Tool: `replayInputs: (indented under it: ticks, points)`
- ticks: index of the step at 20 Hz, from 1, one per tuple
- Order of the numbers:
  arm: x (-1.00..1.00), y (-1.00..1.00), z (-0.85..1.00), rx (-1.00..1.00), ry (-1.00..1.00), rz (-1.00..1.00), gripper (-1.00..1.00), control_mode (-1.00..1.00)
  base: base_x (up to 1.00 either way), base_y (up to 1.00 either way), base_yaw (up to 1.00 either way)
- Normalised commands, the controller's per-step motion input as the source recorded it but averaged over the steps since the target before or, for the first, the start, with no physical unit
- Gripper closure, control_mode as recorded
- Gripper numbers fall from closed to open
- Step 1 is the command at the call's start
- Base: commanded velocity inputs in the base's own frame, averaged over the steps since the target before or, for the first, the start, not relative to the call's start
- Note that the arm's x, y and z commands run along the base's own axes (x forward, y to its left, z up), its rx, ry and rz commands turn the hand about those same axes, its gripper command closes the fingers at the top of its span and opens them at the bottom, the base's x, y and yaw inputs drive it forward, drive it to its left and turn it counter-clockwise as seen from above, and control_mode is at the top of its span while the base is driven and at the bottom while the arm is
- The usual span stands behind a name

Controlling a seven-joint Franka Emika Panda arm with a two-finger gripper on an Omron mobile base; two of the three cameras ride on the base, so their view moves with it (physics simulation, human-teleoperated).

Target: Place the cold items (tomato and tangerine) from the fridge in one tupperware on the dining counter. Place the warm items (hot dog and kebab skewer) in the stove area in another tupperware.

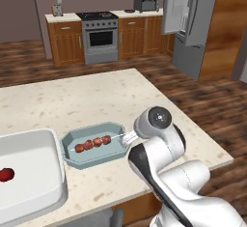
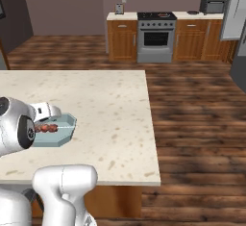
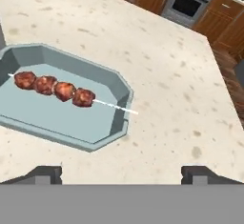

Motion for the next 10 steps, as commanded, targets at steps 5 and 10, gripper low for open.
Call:
replayInputs:
  ticks: [5, 10]
  points:
    - [-0.38, -0.48, 0.36, 0.18, 0.0, -0.42, -1.0, -1.0, 0.0, 0.0, 0.0]
    - [-0.5, -0.2, -0.01, 0.08, -0.02, -0.34, -1.0, -1.0, 0.0, 0.0, 0.0]
